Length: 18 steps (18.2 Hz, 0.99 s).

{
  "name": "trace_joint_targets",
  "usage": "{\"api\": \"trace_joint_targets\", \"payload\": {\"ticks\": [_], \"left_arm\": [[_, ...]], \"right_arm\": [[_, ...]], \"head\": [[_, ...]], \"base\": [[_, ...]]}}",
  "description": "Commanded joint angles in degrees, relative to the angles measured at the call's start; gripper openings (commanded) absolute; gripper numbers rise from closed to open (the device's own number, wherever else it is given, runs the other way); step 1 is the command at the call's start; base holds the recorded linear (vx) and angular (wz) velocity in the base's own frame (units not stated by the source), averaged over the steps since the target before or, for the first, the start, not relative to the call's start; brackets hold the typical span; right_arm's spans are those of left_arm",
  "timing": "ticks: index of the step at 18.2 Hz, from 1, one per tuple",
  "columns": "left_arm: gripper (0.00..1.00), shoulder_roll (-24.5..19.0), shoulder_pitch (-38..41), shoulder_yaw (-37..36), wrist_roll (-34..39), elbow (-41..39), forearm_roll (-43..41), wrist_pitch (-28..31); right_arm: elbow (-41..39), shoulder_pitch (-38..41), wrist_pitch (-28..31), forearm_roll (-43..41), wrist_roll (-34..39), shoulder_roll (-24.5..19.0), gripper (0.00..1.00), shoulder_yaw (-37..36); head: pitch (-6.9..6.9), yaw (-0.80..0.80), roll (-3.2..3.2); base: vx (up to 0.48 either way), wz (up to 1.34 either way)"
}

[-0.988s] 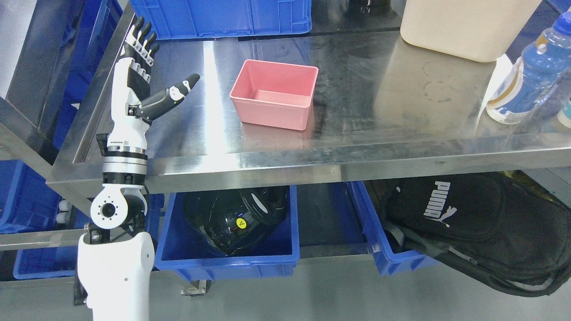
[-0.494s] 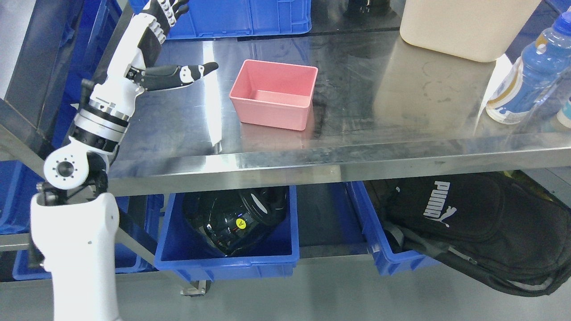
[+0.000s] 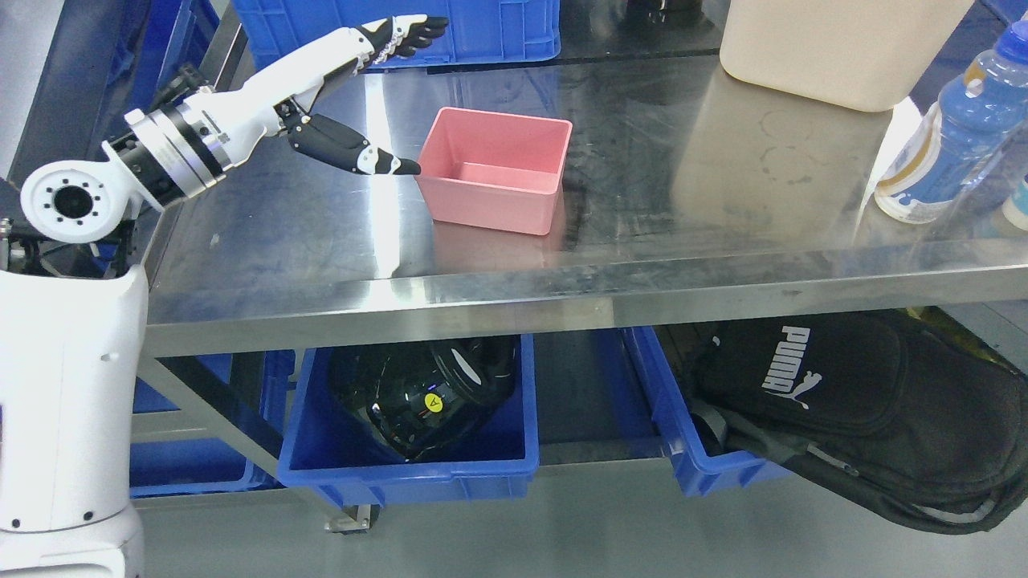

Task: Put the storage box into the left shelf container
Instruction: 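Raise the left hand and reach toward the pink box on the table, then hook the left hand fingers over the pink box's near rim and grip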

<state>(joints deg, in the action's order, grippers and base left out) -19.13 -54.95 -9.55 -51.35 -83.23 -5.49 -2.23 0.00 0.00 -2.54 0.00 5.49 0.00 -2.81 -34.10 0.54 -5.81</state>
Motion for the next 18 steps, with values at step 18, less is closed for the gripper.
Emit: {"api": "trace_joint_targets", "payload": {"ticks": [18], "left_arm": [[0.97,-4.78,-16.33,-19.53,-9.82,2.03,10.33,16.29]], "right_arm": [[-1.0,1.49,-0.01,-0.18,10.06,1.0,1.0,0.0]], "head": [[0.0,0.0,0.0]], "base": [[0.0,0.0]]}}
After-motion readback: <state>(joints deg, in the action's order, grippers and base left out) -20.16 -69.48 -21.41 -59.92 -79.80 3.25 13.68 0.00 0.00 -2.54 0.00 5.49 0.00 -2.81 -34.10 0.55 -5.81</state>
